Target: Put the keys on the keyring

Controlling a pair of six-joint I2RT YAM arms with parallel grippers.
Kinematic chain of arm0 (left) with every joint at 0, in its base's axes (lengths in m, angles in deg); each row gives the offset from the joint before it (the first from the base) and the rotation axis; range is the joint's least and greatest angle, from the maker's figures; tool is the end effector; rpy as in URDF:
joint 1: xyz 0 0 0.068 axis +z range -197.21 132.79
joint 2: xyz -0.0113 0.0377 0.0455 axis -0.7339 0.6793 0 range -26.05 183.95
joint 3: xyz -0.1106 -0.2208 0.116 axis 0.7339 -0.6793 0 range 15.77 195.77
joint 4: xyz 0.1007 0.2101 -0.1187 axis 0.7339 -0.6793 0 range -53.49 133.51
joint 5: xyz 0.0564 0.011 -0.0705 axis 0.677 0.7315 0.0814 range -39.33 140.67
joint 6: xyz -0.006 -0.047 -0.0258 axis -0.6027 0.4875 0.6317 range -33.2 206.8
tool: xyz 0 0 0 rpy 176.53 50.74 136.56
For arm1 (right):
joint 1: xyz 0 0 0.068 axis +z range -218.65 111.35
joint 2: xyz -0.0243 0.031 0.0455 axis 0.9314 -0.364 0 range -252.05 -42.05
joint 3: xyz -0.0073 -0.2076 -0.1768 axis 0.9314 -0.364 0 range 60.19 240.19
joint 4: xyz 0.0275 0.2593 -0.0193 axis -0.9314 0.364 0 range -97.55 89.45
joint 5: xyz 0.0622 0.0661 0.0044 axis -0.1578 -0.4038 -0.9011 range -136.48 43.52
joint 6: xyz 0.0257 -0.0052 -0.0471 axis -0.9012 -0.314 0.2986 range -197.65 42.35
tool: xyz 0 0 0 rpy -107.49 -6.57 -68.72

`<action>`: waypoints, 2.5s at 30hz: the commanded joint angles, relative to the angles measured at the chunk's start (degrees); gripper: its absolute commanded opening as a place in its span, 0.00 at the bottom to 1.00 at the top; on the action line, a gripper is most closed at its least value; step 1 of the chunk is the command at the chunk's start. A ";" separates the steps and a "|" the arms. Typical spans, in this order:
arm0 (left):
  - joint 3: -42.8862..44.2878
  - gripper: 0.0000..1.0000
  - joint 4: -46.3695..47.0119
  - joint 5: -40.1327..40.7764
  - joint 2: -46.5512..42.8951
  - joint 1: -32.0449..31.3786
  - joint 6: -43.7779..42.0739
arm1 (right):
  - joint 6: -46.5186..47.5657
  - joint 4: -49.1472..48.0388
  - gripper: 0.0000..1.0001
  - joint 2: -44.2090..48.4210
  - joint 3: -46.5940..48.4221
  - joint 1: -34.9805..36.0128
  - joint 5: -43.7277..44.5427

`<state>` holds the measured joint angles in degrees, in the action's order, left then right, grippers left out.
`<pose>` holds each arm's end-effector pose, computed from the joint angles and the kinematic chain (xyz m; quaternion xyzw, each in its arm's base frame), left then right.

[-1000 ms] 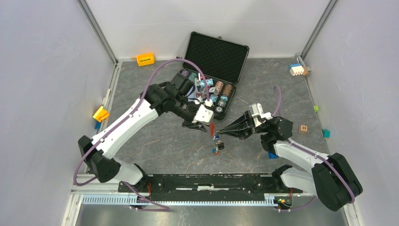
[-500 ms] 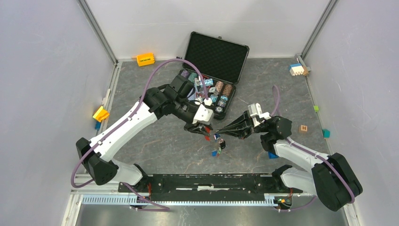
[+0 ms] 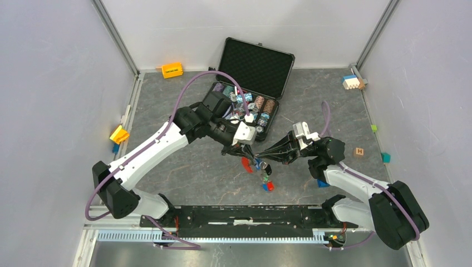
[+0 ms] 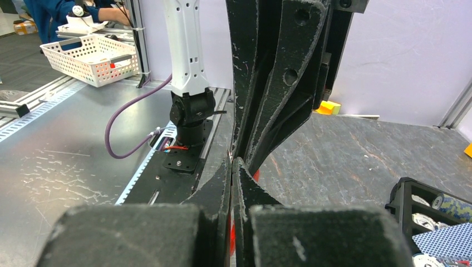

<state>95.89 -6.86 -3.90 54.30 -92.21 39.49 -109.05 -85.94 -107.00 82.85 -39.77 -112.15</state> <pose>0.1783 -0.2193 0.3596 0.7105 0.4682 -0.4254 0.3083 0.1608 0.1258 0.2844 -0.4748 0.3913 0.5886 0.5243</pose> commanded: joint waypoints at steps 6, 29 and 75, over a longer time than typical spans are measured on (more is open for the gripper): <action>-0.21 0.08 1.85 -2.39 0.42 -0.45 2.66 | 1.16 -1.76 0.00 1.22 0.56 0.26 1.11; 0.92 0.34 5.35 2.65 0.41 -0.71 6.80 | 3.90 1.37 0.00 2.35 0.64 0.25 1.07; -9.83 0.36 22.86 9.08 -8.65 -3.63 25.18 | 4.98 5.53 0.00 2.09 1.16 -1.28 3.96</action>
<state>83.43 13.66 5.28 44.86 -94.65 61.24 -104.79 -79.45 -105.84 82.87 -40.71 -110.46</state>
